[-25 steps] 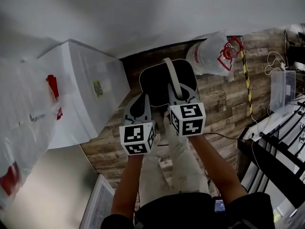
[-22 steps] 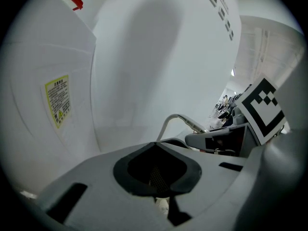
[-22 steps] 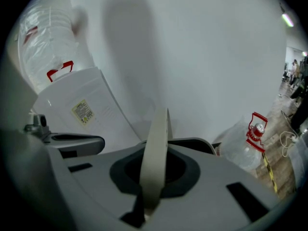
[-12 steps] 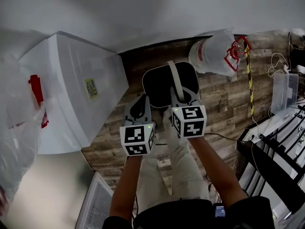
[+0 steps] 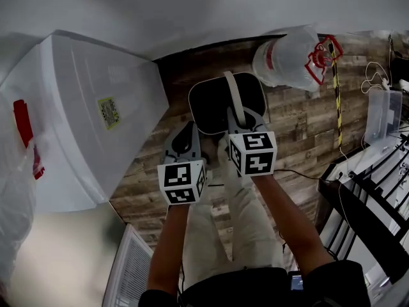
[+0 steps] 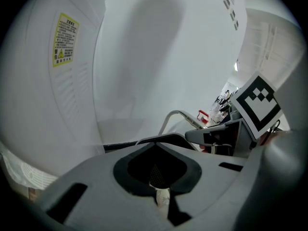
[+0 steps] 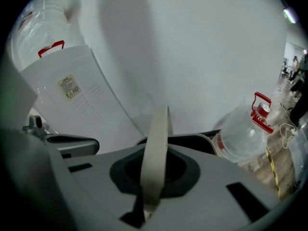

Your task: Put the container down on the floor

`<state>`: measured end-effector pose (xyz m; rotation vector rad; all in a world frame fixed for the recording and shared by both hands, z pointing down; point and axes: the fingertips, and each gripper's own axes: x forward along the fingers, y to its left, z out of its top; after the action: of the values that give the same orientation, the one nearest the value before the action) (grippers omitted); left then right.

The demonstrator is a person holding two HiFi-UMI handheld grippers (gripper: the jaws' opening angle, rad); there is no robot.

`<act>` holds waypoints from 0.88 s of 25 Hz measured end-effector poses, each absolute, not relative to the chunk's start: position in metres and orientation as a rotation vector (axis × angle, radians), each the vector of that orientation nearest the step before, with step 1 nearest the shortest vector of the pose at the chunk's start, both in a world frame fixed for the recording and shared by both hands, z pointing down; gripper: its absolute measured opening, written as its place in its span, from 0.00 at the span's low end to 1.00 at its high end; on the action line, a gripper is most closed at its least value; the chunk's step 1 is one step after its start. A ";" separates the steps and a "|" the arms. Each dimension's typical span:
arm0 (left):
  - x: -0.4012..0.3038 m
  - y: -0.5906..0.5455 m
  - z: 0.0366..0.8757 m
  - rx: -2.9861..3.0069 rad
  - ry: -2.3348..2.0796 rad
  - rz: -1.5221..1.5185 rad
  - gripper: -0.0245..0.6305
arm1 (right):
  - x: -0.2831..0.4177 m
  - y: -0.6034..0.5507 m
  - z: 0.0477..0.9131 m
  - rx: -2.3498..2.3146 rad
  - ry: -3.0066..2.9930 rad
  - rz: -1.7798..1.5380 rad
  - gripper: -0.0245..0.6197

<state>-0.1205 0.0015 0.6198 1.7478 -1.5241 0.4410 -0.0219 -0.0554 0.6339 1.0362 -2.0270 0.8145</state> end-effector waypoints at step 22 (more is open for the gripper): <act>-0.116 0.001 0.700 1.739 -1.440 0.489 0.07 | -0.027 -0.060 0.713 0.999 -1.981 0.808 0.09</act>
<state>-0.1163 0.0013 0.6997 1.7393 -1.4399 0.4892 -0.0273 -0.0602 0.7125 0.9985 -1.9814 0.8080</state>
